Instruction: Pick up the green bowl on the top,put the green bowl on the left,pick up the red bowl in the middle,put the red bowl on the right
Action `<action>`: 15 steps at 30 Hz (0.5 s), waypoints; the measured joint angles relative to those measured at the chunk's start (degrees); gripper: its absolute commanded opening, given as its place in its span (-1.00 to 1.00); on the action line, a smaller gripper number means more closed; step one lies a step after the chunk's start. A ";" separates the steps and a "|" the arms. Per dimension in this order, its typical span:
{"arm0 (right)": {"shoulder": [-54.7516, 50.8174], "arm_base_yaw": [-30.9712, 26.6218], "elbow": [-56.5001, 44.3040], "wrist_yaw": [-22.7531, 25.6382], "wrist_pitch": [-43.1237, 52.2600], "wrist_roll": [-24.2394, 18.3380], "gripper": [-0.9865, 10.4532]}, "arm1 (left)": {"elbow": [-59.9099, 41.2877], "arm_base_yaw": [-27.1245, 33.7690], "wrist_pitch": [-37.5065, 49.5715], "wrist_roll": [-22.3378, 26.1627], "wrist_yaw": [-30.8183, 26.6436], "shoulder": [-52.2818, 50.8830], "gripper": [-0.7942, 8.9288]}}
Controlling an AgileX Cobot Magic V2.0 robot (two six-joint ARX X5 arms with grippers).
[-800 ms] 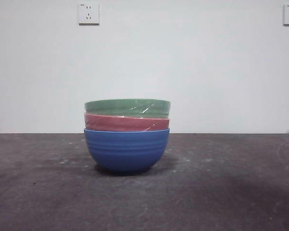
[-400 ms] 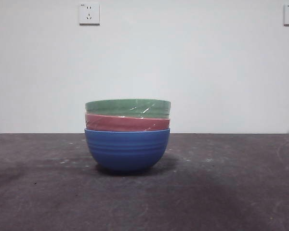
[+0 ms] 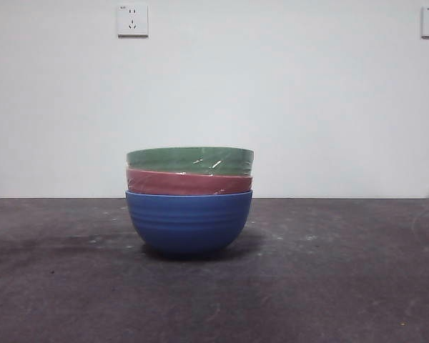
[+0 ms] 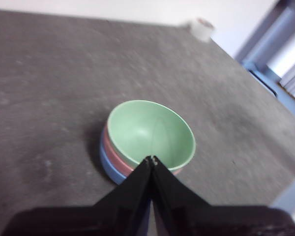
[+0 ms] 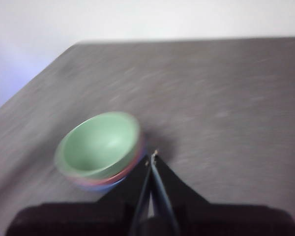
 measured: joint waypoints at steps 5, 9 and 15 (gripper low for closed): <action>5.51 0.02 0.96 -8.02 -1.84 -3.96 -0.64 | 5.75 -2.51 -4.83 4.02 3.26 6.60 -0.78; 7.23 0.02 0.96 -8.00 -2.08 -4.61 -0.32 | 6.40 -6.21 -4.81 5.18 2.97 8.61 -0.11; 8.22 0.02 0.96 -8.00 -2.32 -4.66 -0.33 | 6.47 -14.27 -1.70 5.62 -4.15 12.20 -0.08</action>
